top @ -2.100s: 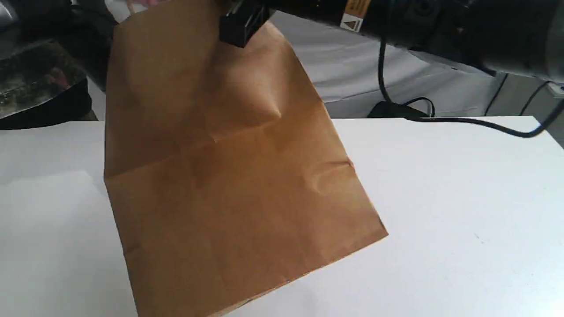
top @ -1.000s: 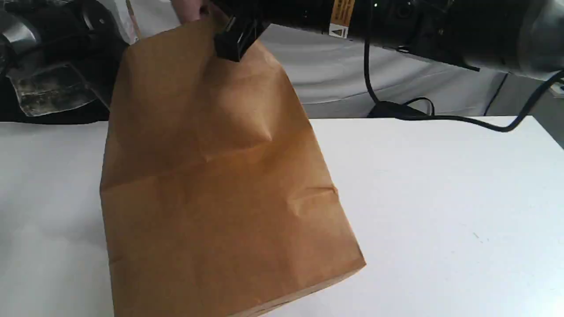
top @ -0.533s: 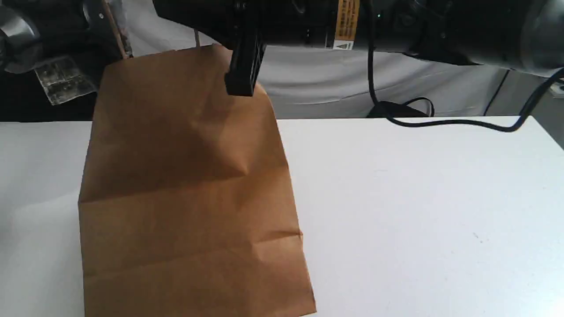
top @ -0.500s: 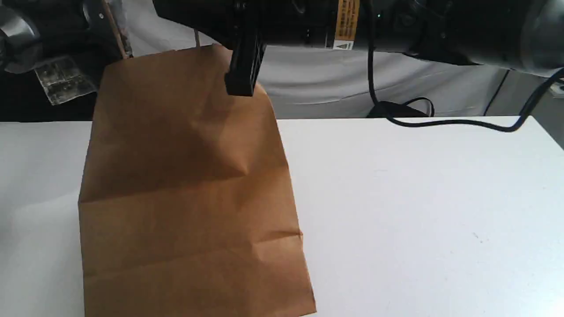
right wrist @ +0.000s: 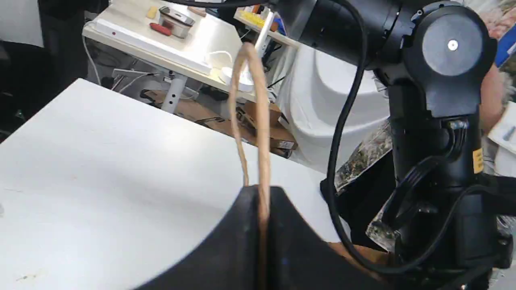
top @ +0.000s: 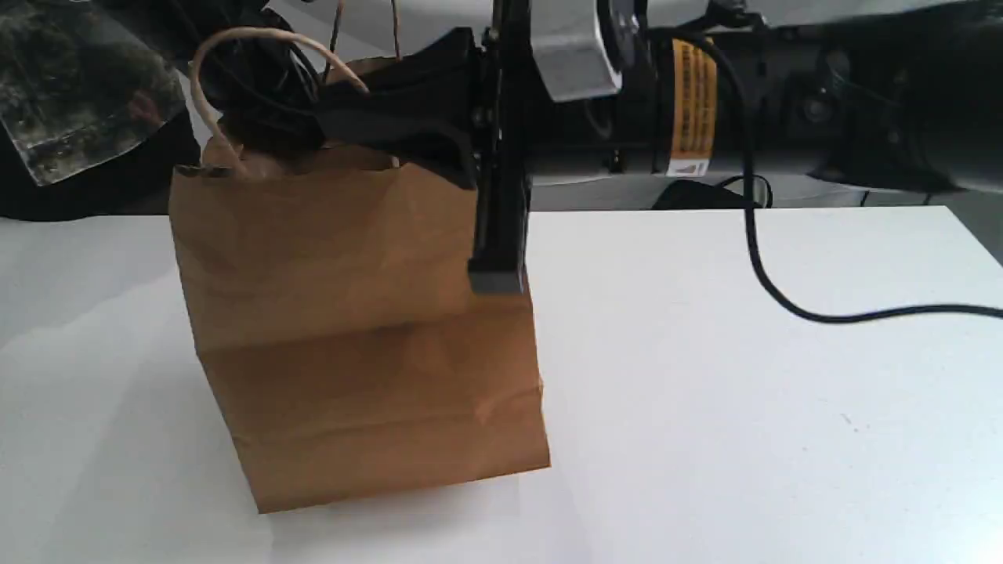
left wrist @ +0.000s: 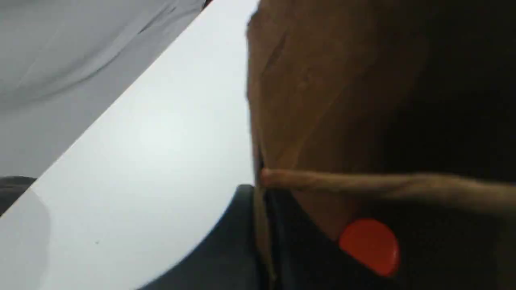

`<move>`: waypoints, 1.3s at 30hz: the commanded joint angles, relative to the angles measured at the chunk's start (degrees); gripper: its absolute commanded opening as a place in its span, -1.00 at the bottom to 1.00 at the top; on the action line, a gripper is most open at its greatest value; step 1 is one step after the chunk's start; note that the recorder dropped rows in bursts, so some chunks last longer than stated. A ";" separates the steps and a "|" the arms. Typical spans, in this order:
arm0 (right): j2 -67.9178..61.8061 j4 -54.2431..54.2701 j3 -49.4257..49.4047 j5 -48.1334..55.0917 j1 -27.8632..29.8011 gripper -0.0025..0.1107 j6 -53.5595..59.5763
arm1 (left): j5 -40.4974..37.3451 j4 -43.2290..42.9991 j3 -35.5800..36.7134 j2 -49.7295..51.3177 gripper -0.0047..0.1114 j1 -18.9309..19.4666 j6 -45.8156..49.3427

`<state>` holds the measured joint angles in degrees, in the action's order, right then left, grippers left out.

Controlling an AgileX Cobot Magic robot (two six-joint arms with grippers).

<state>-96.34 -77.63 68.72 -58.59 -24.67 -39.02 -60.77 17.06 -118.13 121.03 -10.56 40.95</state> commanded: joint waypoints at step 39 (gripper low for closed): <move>3.86 19.91 -12.67 -7.09 0.04 0.27 20.19 | 4.01 5.04 -0.16 -9.44 0.23 0.00 0.58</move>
<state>-93.67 -58.54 56.29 -64.85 -24.67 -19.36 -57.12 21.38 -118.13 113.89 -10.56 42.02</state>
